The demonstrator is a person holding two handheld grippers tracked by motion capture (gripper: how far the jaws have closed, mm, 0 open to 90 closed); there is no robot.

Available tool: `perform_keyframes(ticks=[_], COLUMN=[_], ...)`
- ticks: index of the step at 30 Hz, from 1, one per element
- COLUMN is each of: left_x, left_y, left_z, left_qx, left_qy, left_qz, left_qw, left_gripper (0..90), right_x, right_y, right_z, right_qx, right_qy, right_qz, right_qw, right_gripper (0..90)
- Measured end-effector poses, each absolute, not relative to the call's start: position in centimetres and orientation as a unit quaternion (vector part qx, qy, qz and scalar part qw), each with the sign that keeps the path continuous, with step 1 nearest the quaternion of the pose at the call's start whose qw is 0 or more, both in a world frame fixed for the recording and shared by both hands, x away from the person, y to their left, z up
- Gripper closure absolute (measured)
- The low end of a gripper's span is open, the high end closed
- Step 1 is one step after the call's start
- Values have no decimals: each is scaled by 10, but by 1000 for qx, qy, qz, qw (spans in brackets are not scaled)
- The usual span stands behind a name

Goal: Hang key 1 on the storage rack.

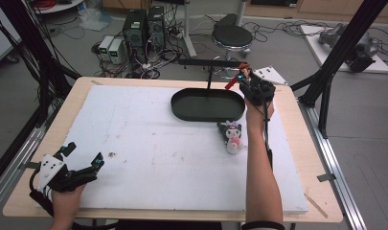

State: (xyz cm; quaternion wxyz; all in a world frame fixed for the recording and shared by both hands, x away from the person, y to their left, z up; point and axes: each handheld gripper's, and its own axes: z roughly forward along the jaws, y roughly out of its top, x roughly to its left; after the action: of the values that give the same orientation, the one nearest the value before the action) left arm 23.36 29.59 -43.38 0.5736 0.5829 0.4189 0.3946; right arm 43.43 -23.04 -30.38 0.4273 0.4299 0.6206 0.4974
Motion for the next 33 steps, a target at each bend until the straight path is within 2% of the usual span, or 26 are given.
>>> perform_keyframes(ticks=[18,33], left_x=[235,234], left_y=[296,297], left_z=[-436,-436], left_qx=[583,583], left_qy=[422,422], left_qz=[389,388], left_qw=[575,575], left_gripper=[17,17], right_x=[446,457], right_y=[-233,-237], right_z=[-306,-293], right_qx=[441,443], right_qy=[617,618], right_qz=[492,483], right_qw=[429,435], right_gripper=[667,670])
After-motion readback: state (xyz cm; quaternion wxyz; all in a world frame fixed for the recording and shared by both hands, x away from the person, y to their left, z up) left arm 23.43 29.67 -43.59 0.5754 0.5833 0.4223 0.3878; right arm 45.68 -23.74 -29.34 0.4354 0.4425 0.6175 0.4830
